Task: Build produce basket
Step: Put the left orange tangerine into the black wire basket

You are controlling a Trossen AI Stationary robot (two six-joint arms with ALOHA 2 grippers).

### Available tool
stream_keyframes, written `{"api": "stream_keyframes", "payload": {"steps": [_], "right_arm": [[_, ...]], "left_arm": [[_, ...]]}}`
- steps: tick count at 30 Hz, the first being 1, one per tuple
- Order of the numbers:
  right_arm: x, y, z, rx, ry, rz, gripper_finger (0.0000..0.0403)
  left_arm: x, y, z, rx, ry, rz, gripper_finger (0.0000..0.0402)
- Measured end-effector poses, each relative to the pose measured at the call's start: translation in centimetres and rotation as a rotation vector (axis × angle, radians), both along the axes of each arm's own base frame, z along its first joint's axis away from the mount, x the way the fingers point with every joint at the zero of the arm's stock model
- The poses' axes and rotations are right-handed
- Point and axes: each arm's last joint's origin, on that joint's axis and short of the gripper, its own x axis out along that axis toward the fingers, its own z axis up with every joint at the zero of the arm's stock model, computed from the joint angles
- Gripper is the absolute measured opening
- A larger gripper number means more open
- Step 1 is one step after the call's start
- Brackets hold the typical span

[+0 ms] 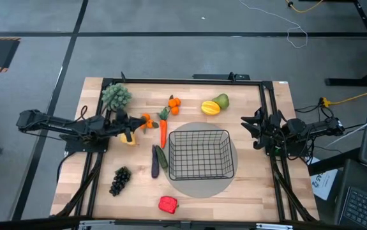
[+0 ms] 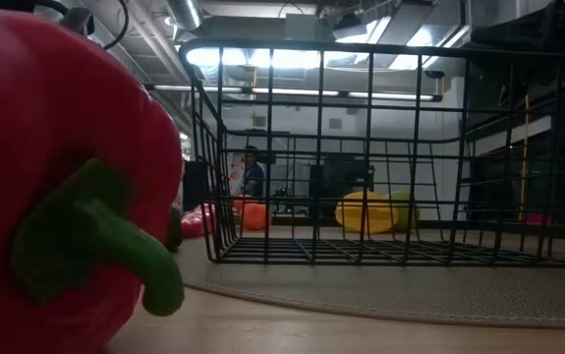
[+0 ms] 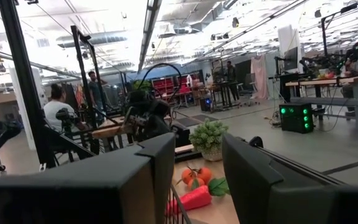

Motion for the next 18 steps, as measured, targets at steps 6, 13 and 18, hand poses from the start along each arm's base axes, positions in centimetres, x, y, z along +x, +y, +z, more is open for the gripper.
{"api": "stream_keyframes", "payload": {"steps": [6,13,18], "right_arm": [[0.0,0.0,0.0,-0.001,0.005,0.0,0.0131],[0.0,0.0,-0.1,-0.004,0.013,0.0,0.0131],[0.0,0.0,-0.1,-0.006,0.015,-0.001,0.0131]], "left_arm": [[0.4,0.0,-0.1,-0.018,0.014,0.007,0.0003],[1.9,-0.9,2.2,0.04,0.011,-0.078,0.0002],[3.9,-1.8,4.6,0.22,0.083,-0.113,0.0001]]}}
